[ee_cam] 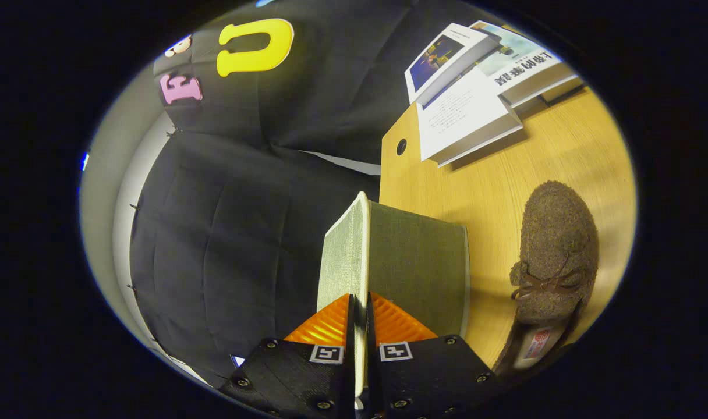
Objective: Open the storage box then place both shoes into the box .Put the left shoe in first, then the right shoe, with the right side of both shoes facing outward in a uniform manner.
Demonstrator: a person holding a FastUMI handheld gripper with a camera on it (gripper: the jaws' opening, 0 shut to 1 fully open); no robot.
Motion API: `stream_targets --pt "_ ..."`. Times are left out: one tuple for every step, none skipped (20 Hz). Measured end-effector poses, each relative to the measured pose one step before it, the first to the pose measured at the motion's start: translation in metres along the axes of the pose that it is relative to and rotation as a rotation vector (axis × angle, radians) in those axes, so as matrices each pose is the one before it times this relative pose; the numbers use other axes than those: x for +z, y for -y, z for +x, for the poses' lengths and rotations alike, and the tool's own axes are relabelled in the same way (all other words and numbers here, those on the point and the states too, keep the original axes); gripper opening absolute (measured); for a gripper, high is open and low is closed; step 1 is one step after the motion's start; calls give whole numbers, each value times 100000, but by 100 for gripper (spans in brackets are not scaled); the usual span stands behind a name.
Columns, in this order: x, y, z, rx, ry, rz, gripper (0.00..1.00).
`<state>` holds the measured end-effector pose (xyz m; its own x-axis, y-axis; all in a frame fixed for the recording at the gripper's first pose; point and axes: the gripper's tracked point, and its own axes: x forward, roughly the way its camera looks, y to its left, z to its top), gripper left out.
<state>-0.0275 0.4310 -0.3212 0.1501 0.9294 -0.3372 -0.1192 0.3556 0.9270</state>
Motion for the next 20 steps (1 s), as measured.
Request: stream_targets --pt "102 -788 -302 -248 -177 -1032 8" --pt "210 -725 -59 -584 83 -1870 8" --pt "220 -920 -56 -176 95 -2591 8" --pt "-64 -1051 47 -324 -252 -2855 8" --pt "223 -1165 -50 177 -103 -2583 8" --pt "126 -1230 16 1095 89 -2322 9" --pt "253 -1432 141 1196 314 -2140 8" --pt "370 -1370 292 1030 111 -2326 8" --pt "314 -1354 453 905 -266 -2378 8" --pt "95 -1334 709 890 -520 -2362 9" --pt "175 -1489 789 938 -682 -2301 8" --pt "102 -1385 1073 1093 -488 -2240 9" --pt "-21 -1567 1099 1776 -635 -2302 9" --pt "-75 -1254 1399 1023 -1020 -2272 10" --pt "-172 -1120 1652 676 -1136 -2355 10" --pt "-127 -1072 1579 833 -1403 -1672 10" --pt "-406 -1306 1382 1435 -1170 -1088 10" --pt "-294 -809 1668 1139 -855 -880 10" --pt "-489 -527 1642 520 -1166 -174 10" --pt "-419 -362 1675 233 -1146 0 10"
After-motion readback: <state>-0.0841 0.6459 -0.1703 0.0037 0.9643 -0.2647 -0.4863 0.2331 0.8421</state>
